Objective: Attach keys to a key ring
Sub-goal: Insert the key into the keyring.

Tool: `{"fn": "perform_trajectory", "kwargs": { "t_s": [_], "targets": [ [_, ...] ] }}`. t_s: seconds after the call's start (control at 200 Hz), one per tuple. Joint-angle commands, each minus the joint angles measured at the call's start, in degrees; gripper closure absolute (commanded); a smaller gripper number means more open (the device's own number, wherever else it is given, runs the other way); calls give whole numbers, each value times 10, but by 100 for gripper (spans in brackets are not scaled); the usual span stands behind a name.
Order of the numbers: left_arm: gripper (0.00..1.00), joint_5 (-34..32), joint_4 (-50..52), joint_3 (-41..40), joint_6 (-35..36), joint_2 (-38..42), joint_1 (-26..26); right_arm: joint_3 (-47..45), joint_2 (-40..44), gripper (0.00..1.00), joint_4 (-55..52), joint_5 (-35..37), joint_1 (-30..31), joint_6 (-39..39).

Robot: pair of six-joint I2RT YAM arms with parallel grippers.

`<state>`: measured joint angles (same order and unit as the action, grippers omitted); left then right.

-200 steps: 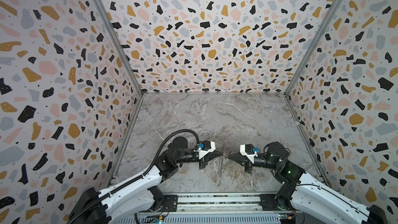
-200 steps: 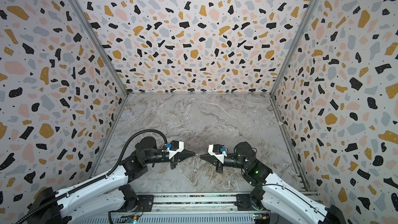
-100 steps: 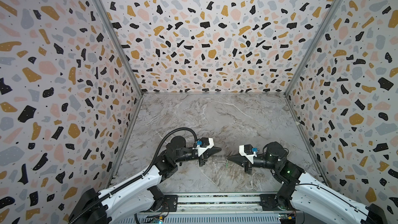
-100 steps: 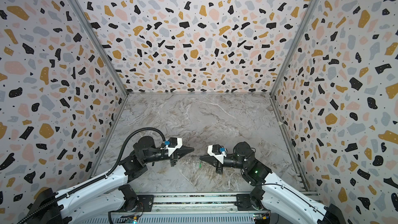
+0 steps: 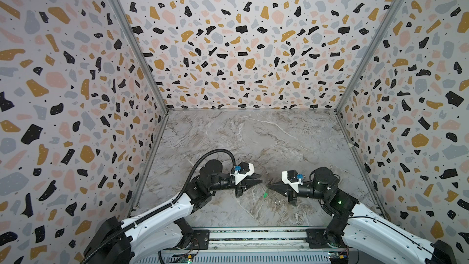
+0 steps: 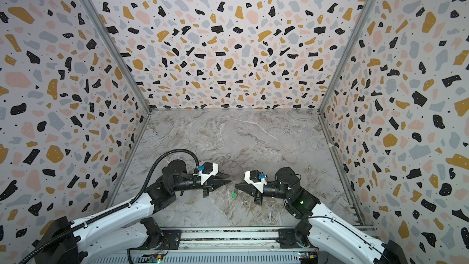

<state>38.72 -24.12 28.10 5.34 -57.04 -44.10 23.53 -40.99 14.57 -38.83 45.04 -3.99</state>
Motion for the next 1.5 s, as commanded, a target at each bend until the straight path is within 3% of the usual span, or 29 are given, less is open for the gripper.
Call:
{"fn": "perform_trajectory", "kwargs": {
  "t_s": [0.0,0.756,1.492],
  "targets": [
    [77,9,-17,-3,9,3,1,28,-1,100,10,-6,1,-5],
    [73,21,17,6,19,10,-1,28,3,100,18,-13,-12,-15],
    [68,21,-25,10,11,-9,-18,26,-31,100,60,-102,-46,1]
  ]
}}
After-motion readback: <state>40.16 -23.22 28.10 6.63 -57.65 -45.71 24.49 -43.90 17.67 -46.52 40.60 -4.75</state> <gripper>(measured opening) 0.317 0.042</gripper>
